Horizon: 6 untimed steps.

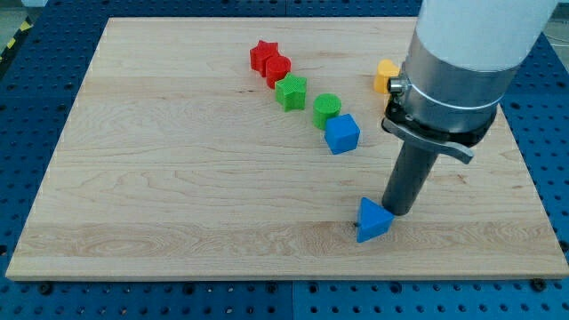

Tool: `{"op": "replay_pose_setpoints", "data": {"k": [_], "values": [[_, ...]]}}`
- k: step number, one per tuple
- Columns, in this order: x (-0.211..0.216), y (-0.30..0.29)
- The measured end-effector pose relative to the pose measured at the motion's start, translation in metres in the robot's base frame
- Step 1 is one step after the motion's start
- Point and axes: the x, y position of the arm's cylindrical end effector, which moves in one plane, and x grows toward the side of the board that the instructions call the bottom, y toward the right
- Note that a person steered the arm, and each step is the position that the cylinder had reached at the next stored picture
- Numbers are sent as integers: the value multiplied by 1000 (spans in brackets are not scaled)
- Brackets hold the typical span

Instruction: Separate blue cube from the green circle

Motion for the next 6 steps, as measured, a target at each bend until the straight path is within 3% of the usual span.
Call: {"op": "replay_pose_setpoints", "data": {"k": [1,3,5,6], "values": [[-40,36],[-115,43],[-110,-63],[-90,-86]]}}
